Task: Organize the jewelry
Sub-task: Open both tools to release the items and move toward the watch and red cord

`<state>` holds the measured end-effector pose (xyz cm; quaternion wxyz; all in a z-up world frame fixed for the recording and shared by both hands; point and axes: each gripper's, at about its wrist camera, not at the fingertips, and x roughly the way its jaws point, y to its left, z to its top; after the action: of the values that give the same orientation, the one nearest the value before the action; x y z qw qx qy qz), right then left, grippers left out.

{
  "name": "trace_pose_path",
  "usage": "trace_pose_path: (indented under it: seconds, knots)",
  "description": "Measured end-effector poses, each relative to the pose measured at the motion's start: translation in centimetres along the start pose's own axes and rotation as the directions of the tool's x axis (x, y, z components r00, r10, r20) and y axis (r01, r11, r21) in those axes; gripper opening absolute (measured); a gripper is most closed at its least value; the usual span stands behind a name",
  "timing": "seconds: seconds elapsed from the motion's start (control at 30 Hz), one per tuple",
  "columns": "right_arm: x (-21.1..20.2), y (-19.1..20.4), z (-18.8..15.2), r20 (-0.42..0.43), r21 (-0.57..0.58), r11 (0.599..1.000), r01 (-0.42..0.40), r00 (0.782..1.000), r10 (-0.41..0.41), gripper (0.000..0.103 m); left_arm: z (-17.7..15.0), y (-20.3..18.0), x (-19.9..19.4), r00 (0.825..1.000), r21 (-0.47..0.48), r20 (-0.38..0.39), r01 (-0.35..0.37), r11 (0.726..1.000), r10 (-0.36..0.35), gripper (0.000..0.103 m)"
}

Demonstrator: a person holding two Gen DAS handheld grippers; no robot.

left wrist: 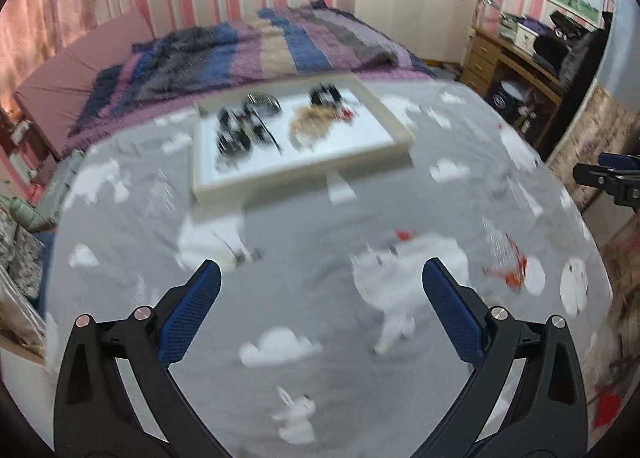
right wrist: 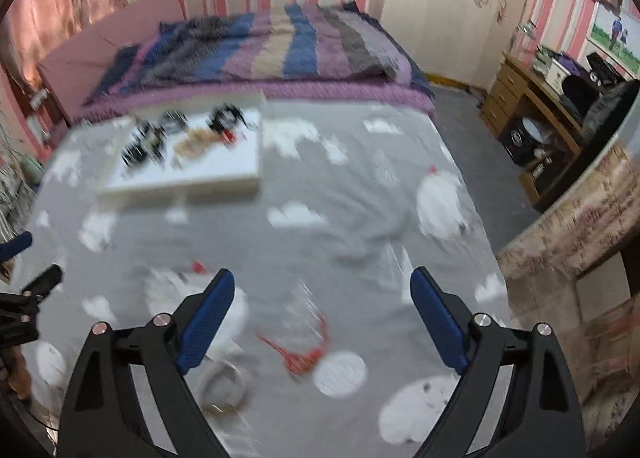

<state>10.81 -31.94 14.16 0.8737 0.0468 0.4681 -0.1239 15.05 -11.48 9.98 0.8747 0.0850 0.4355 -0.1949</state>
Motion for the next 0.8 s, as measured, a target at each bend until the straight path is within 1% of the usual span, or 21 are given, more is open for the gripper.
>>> trace_pose_path:
  seconds: [0.07,0.13,0.2,0.27,0.37,0.43,0.5,0.67,0.8]
  knots:
    - [1.9,-1.1,-1.8,-0.057,0.012,1.000,0.000,0.998,0.001,0.090,-1.5,-0.4,1.4,0.999,0.009,-0.050,0.022,1.000,-0.022,0.100]
    - [4.0,-1.6,-3.5,-0.123,0.010,1.000,0.002,0.992,-0.001,0.090,-2.7,-0.7,2.6,0.995,0.013,-0.092,0.031,0.999,-0.030,0.100]
    - [6.1,-1.6,-5.0,-0.179,0.003,1.000,0.001,0.984,0.000,0.090,-3.7,-1.1,3.5,0.993,0.022,-0.118,0.031,0.999,-0.028,0.100]
    - [7.5,-1.3,-6.2,-0.208,0.004,1.000,-0.006,0.978,0.007,0.090,-4.3,-1.4,4.0,0.990,0.032,-0.137,0.037,0.999,-0.032,0.100]
    - [8.6,-0.4,-7.1,-0.241,-0.021,0.999,-0.025,0.970,0.020,0.090,-5.3,-2.5,4.3,0.988,0.071,-0.154,0.040,0.997,-0.029,0.100]
    - [9.0,0.1,-7.4,-0.247,-0.038,0.999,-0.021,0.969,0.011,0.090,-5.8,-3.4,4.4,0.987,0.112,-0.159,0.039,0.993,-0.021,0.100]
    - [9.1,0.4,-7.4,-0.257,-0.057,0.998,-0.019,0.966,0.003,0.090,-5.9,-4.1,4.3,0.985,0.133,-0.168,0.060,0.989,-0.038,0.100]
    - [9.0,1.0,-7.1,-0.267,-0.099,0.995,-0.019,0.964,-0.008,0.090,-5.8,-4.8,3.7,0.987,0.166,-0.159,0.066,0.984,-0.039,0.099]
    - [9.5,1.6,-7.3,-0.281,-0.125,0.992,-0.034,0.960,-0.003,0.090,-5.9,-5.3,3.7,0.985,0.173,-0.165,0.076,0.982,-0.048,0.099]
